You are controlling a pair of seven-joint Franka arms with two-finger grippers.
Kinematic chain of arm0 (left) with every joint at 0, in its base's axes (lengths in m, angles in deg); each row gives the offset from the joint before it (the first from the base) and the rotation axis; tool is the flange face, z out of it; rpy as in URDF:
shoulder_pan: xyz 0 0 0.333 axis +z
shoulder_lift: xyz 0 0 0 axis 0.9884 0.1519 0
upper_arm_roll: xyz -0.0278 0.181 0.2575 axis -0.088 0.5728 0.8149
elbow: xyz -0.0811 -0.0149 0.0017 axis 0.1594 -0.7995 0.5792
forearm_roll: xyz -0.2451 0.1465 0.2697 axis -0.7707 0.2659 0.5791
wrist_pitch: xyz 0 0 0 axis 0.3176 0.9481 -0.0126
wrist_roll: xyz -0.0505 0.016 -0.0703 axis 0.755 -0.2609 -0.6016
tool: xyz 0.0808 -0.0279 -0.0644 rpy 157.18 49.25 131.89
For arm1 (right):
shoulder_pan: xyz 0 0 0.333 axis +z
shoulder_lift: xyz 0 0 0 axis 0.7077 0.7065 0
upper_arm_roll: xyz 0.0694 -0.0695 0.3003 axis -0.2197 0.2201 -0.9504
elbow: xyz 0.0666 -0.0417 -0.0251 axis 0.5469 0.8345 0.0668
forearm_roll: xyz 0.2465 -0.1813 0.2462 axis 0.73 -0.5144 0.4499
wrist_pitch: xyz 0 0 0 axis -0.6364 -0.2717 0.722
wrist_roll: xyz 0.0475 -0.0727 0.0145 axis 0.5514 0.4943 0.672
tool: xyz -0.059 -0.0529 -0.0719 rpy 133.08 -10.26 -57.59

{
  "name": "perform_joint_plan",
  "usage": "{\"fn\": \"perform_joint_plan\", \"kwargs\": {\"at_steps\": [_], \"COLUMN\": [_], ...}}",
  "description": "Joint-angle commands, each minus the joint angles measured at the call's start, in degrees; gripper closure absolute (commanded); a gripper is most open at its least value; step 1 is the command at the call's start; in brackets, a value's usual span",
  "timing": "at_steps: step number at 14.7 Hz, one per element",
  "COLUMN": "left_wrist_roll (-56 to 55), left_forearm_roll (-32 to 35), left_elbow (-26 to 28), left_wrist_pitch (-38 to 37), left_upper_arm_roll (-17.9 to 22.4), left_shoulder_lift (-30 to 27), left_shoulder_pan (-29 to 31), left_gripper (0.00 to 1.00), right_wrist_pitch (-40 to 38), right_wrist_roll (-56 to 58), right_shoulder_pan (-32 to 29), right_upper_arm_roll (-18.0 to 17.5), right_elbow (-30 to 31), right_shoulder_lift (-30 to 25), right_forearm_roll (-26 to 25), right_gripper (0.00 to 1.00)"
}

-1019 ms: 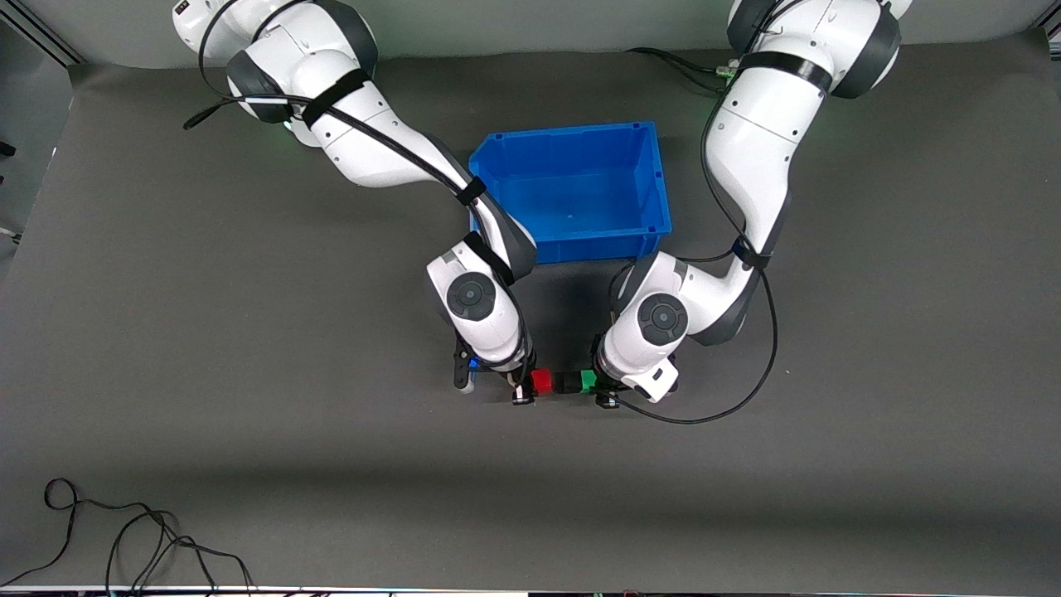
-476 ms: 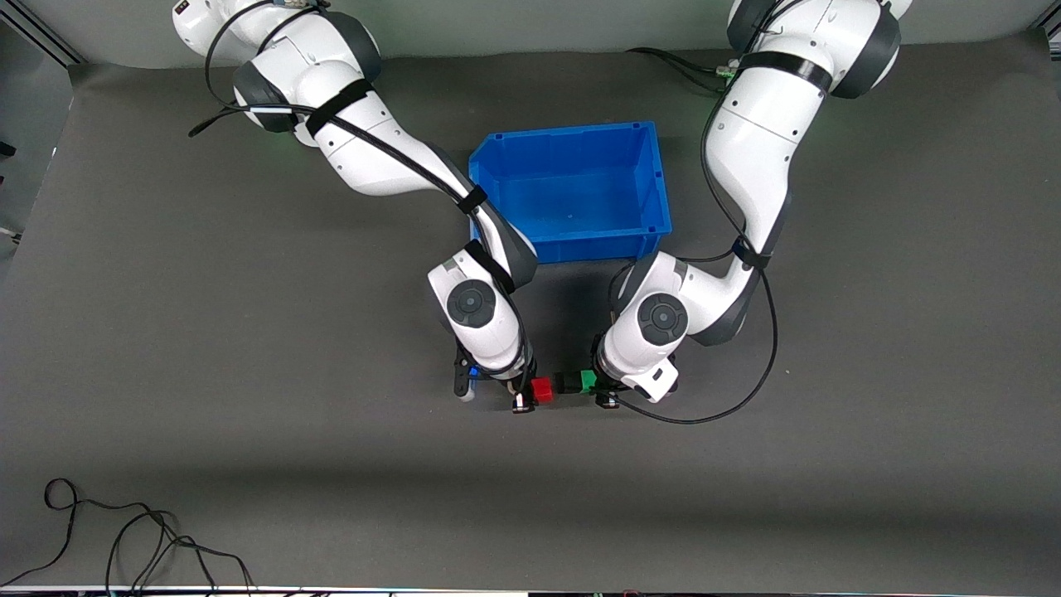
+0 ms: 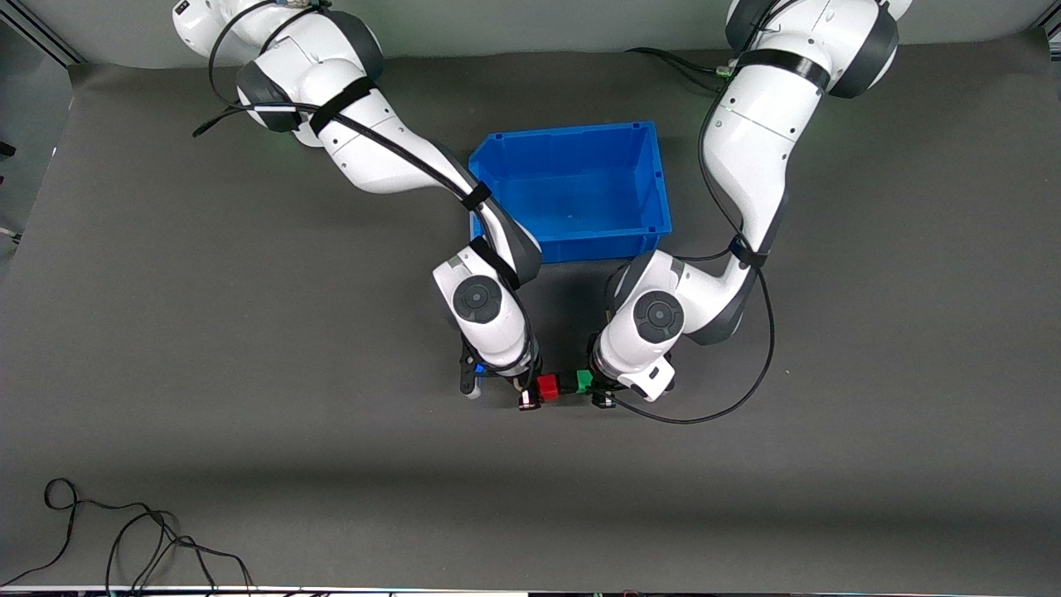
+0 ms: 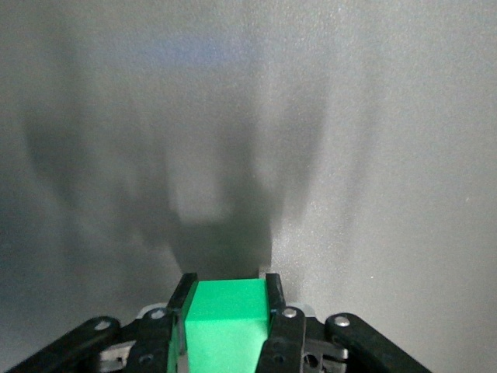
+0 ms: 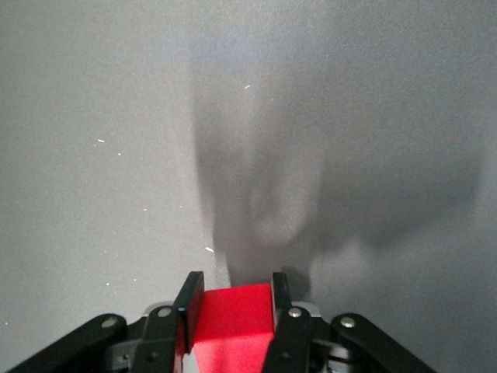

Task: Attach green and red cubes to black cube
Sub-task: 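Press the red and green cubes against the black cube's sides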

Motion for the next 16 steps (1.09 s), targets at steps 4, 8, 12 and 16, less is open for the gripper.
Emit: {"fn": "perform_joint_plan", "kwargs": {"at_steps": [4, 8, 12, 16], "left_wrist_roll": [-2.0, -2.1, -2.0, -0.4], "left_forearm_roll": [0.9, 1.7, 1.9, 7.9], "left_elbow": [-1.4, -1.4, -1.4, -1.5], "left_wrist_pitch": [-0.9, -0.9, -1.0, -7.4], "left_upper_arm_roll": [0.6, 0.6, 0.6, 0.8], "left_shoulder_lift": [0.3, 0.2, 0.1, -2.6], "left_shoulder_pan": [-0.9, -0.9, -1.0, 0.7], "left_gripper": [0.65, 0.38, 0.00, 0.00], "right_wrist_pitch": [-1.6, -3.2, -3.2, -4.6], "right_wrist_roll": [-2.2, -2.1, -1.5, -1.0], "right_shoulder_pan": [1.1, 1.0, 0.4, 0.1], "right_upper_arm_roll": [0.0, 0.0, 0.0, 0.2], "right_elbow": [-1.7, -2.0, -2.7, -2.6], "right_shoulder_lift": [0.4, 0.3, 0.3, -2.5], "right_forearm_roll": [-2.8, -2.8, -2.8, -2.9], "right_gripper": [1.00, 0.76, 0.00, 0.00]}}
